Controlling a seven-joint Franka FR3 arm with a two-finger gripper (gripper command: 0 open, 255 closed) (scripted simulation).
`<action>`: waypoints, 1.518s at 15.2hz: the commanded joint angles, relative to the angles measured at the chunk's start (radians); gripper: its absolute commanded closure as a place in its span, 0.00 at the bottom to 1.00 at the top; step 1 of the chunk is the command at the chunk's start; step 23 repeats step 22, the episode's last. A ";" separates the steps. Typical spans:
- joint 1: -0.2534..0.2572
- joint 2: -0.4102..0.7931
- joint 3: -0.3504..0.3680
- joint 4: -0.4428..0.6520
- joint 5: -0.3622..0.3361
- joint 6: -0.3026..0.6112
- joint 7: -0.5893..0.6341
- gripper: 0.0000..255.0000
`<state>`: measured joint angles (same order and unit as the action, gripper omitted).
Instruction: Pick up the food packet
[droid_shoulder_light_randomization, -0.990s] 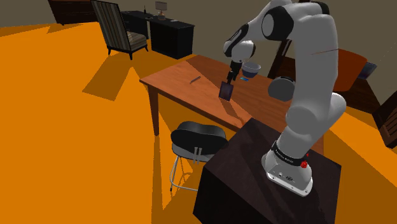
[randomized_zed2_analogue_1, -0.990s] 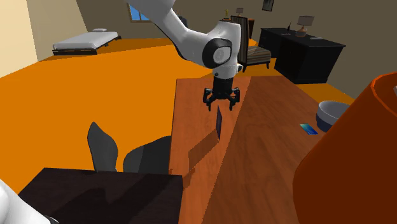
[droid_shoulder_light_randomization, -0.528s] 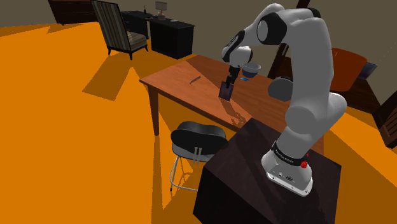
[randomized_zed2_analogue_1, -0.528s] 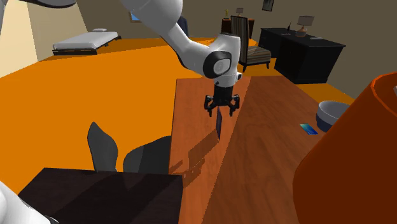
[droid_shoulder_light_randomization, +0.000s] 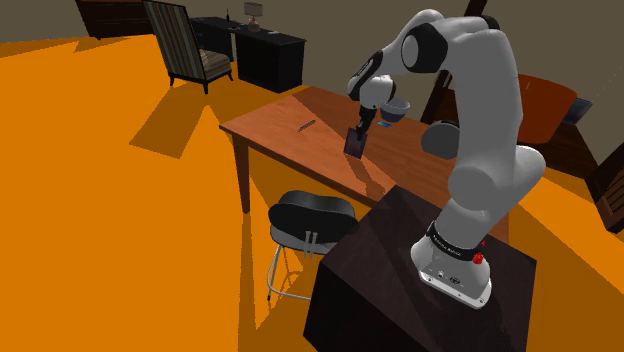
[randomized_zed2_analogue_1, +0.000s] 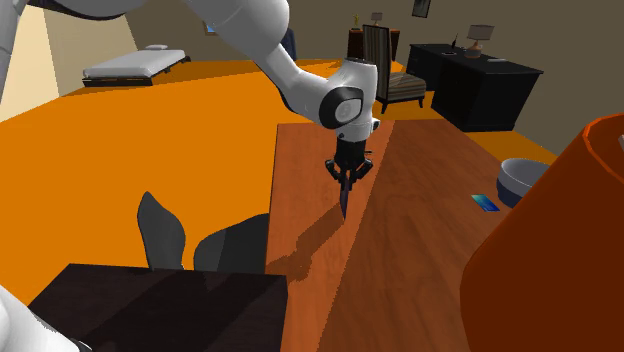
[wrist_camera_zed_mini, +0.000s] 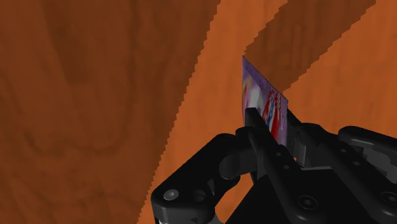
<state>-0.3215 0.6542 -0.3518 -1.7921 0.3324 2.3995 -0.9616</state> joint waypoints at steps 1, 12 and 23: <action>0.000 0.001 0.000 0.000 0.000 0.000 0.000 1.00; 0.017 -0.067 -0.024 -0.005 -0.030 -0.061 0.018 1.00; 0.034 -0.136 -0.048 0.005 -0.064 -0.137 0.040 1.00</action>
